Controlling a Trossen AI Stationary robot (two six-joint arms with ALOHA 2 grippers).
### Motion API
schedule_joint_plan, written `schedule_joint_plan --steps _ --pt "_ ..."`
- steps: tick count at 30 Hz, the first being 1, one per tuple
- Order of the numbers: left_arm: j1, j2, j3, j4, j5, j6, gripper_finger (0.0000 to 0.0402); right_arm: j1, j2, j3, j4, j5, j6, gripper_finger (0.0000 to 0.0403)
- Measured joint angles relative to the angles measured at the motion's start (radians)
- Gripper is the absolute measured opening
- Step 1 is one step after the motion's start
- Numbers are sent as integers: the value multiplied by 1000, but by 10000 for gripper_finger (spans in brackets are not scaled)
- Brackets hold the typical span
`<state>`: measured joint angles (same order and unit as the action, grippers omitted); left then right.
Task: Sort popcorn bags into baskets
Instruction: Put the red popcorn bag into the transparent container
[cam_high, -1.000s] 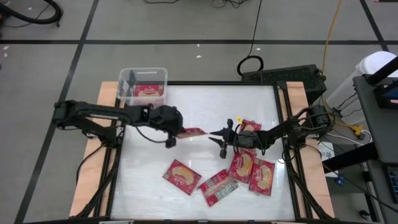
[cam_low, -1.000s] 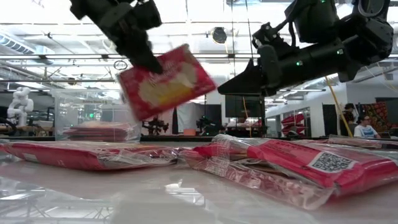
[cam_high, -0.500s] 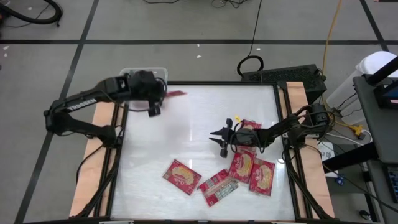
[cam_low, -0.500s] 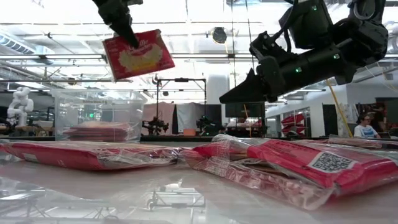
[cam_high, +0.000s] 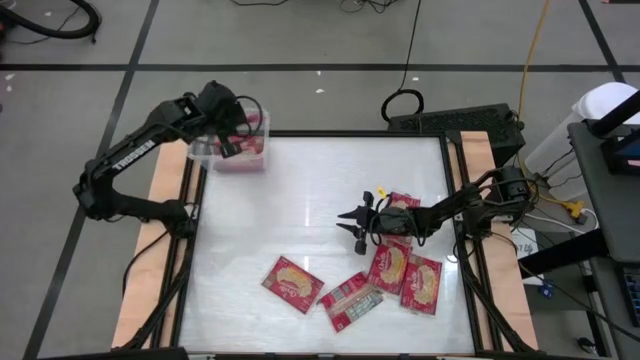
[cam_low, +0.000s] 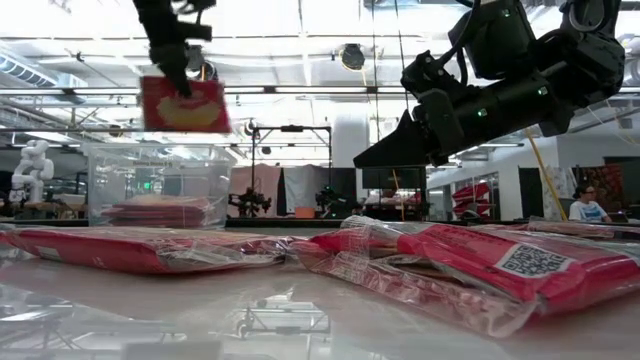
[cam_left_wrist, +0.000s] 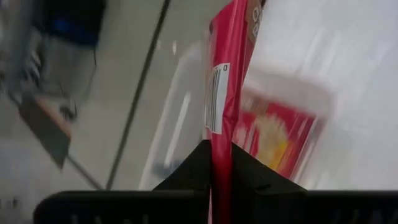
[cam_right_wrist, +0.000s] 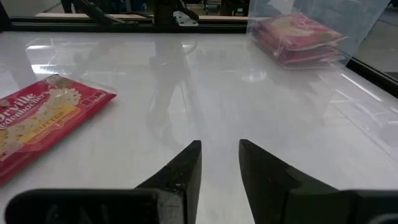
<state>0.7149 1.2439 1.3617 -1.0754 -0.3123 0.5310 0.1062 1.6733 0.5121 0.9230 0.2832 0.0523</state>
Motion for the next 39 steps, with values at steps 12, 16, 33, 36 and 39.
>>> schedule_joint_plan --steps 12,16,33,36,39 --pt "142 145 0 -122 182 77 38 0 0 0 0 -1 17 102" --pt "168 207 0 -141 187 93 48 0 0 0 0 -1 15 102" --pt "151 294 -1 -56 83 -106 18 0 0 0 -2 1 7 102" --pt "116 293 -10 -55 68 -174 6 0 0 0 -15 1 7 102" --pt "63 291 -30 -28 68 -258 6 0 0 0 -40 8 22 102"
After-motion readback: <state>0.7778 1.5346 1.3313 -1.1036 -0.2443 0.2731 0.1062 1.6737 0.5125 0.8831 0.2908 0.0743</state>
